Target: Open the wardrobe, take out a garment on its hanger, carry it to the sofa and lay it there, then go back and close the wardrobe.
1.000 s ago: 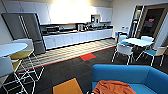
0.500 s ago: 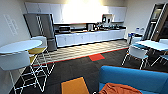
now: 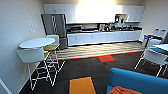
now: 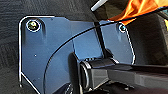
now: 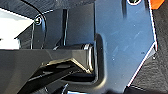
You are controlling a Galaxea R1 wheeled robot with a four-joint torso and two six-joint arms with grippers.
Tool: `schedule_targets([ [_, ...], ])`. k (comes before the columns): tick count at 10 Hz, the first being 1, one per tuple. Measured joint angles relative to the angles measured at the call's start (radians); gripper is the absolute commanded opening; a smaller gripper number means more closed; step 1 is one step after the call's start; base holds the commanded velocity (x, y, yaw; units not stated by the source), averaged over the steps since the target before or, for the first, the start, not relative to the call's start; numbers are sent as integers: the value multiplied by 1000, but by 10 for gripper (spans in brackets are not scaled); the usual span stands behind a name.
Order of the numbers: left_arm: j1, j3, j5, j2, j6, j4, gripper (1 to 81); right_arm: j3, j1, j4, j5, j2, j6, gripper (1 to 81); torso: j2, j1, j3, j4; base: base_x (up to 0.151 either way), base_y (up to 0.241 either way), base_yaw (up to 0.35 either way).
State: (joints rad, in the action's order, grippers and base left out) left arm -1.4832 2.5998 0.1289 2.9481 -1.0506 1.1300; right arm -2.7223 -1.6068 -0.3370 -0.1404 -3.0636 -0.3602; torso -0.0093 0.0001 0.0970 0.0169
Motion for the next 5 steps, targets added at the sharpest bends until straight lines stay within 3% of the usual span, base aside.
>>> schedule_targets([
  [5,0,0,-21,13,7,0,811,-1,2,0,0,1,0,811,0,0,0,0,0,0,305],
])
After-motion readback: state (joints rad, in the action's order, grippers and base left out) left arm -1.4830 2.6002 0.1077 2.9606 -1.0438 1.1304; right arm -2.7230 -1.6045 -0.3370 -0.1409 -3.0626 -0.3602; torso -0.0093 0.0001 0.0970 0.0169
